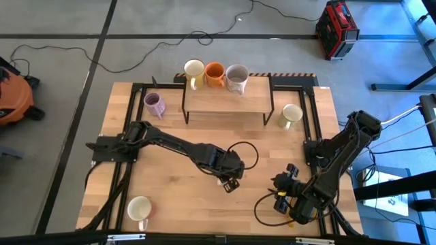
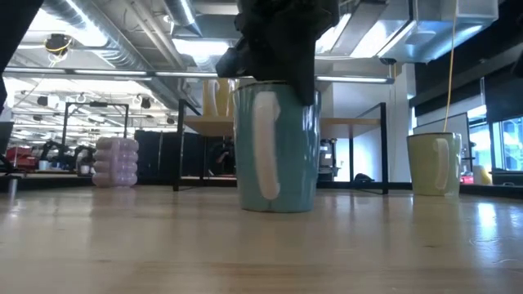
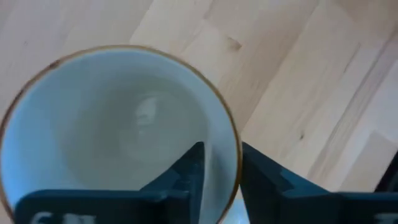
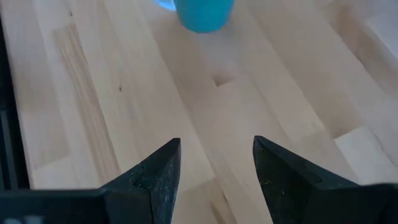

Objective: Place coffee mugs
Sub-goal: Put the blue mug on the shelf

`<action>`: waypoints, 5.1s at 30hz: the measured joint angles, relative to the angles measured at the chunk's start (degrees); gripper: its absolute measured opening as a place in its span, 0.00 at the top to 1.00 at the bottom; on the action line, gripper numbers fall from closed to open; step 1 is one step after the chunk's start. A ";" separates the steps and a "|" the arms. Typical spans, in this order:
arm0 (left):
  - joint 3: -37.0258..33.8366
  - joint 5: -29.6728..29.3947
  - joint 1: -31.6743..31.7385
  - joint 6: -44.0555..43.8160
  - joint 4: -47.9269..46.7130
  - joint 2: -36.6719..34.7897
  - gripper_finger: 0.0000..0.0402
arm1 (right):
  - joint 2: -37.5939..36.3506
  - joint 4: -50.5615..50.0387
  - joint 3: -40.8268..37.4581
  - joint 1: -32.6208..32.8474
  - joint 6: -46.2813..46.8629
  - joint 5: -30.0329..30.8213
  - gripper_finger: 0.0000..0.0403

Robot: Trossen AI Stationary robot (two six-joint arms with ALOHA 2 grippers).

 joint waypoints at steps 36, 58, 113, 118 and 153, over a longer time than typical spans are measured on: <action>-11.65 -9.73 -12.62 34.58 -5.66 -35.71 0.65 | 4.33 34.81 0.27 -9.12 -21.18 3.79 0.53; -59.67 -9.87 -14.97 15.68 29.05 -58.31 0.65 | 28.25 47.76 11.00 -19.97 -20.00 2.76 0.53; -60.28 -11.32 -13.68 17.81 32.78 -58.16 0.65 | 30.75 46.55 11.06 -19.36 -26.11 1.26 0.84; -60.28 -11.32 -13.68 17.84 32.88 -58.16 0.65 | 30.39 44.71 10.92 -19.51 -25.75 -3.07 0.71; -60.28 -11.08 -13.70 18.29 34.27 -58.16 0.65 | 27.48 36.88 10.96 -19.85 -0.28 13.70 0.48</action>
